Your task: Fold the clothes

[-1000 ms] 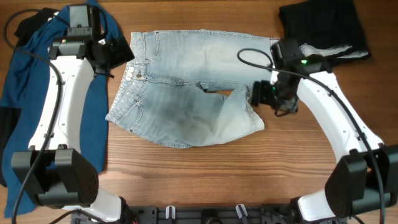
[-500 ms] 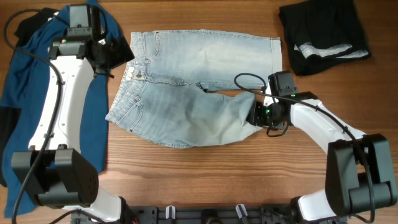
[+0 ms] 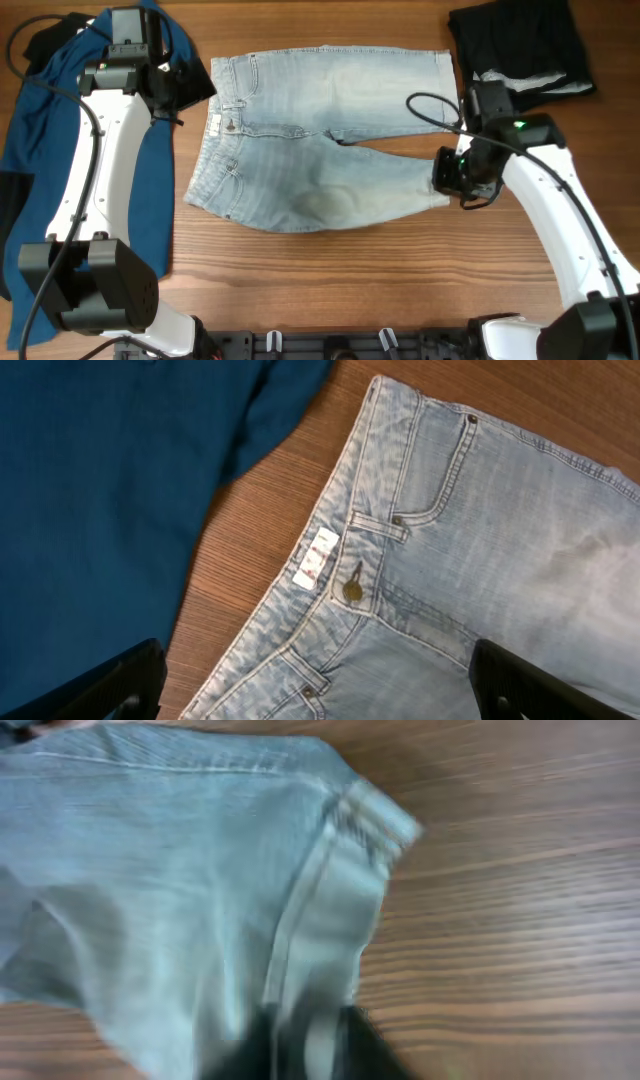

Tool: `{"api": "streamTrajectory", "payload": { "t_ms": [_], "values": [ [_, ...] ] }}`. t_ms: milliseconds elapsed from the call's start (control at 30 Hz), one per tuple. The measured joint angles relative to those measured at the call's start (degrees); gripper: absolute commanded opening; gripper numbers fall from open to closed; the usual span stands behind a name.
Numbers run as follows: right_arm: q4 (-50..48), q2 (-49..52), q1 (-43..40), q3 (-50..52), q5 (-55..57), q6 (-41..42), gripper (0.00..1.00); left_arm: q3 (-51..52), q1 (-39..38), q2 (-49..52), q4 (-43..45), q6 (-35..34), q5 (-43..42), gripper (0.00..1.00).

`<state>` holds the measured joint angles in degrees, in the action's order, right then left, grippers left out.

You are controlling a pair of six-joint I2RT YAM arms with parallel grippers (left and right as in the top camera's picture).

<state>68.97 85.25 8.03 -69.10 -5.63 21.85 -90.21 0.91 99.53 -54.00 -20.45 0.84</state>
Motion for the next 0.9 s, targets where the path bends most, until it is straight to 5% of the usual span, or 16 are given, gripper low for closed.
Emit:
{"api": "streamTrajectory", "payload": {
  "t_ms": [100,267,567,900],
  "values": [
    [5.31,1.01,0.00,-0.02,2.16,0.42,0.60,0.00,0.00,0.00,0.00,0.00,0.00,0.97],
    [8.09,4.70,0.00,0.15,5.31,0.61,0.61,0.00,0.00,0.00,0.00,0.00,0.00,0.98],
    [-16.17,7.26,0.00,4.33,8.35,1.90,0.56,0.00,0.00,0.00,-0.02,0.00,-0.02,0.98],
    [-25.20,18.01,-2.34,6.88,9.35,1.40,0.59,0.00,0.00,0.02,-0.20,0.00,0.00,0.98]
  ]
}}
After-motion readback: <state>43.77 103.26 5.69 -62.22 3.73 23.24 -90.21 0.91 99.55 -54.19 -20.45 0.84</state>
